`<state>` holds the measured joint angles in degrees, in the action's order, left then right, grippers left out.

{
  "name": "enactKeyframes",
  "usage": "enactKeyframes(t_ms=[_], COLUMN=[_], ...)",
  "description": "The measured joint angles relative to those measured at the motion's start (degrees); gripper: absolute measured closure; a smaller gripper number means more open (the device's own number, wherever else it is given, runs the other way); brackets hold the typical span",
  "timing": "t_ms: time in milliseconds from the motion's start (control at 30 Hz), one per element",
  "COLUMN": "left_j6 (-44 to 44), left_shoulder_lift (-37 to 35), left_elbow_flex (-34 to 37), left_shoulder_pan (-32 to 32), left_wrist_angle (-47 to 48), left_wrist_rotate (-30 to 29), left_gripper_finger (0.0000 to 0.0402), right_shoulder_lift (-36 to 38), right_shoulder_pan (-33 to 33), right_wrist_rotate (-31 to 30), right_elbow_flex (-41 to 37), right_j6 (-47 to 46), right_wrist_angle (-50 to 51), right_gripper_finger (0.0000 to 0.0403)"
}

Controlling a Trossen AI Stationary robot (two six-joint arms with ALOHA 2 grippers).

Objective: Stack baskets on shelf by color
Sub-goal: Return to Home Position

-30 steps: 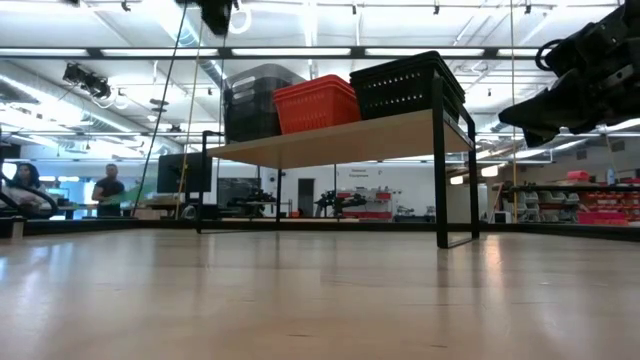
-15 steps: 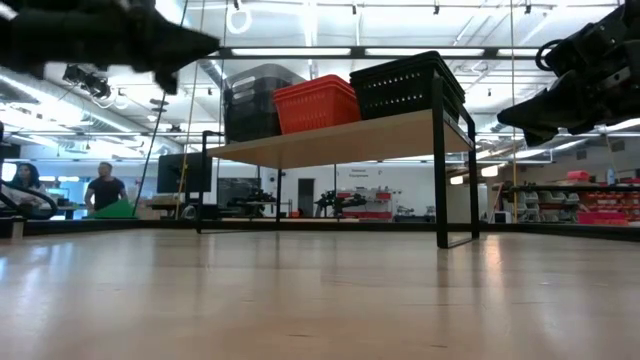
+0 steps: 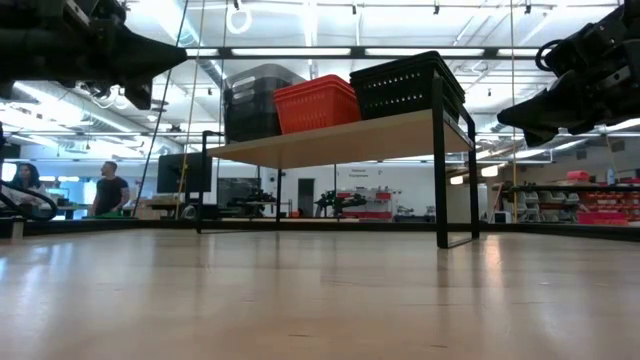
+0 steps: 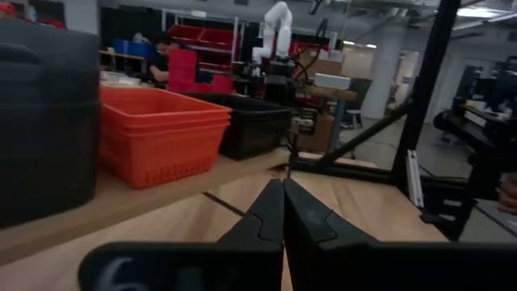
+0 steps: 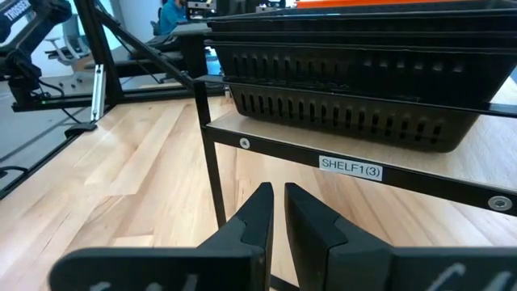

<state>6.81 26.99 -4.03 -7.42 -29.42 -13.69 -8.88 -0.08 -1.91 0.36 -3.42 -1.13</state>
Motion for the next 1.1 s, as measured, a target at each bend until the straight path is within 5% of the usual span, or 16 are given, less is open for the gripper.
enactKeyframes(t_ms=[400, 700, 1100], left_j6=[-0.84, -3.58, -4.36], left_shoulder_lift=[-13.63, -26.75, -26.8], left_elbow_flex=[0.02, 0.01, 1.95], left_shoulder_pan=[-0.19, -0.22, 0.03], left_wrist_angle=[15.56, 22.82, 20.76], left_wrist_rotate=[-1.09, 4.72, 8.06], left_gripper_finger=[0.04, 0.04, 0.04], right_shoulder_lift=[0.0, 0.0, 0.02], right_shoulder_pan=[0.0, 0.0, -0.01], right_wrist_rotate=[0.0, 0.0, -1.38], right_elbow_flex=[0.0, 0.0, 0.0], right_j6=[0.0, 0.04, 0.2], right_wrist_angle=[0.0, 0.0, -0.58], right_gripper_finger=[0.0364, 0.0364, 0.0364])
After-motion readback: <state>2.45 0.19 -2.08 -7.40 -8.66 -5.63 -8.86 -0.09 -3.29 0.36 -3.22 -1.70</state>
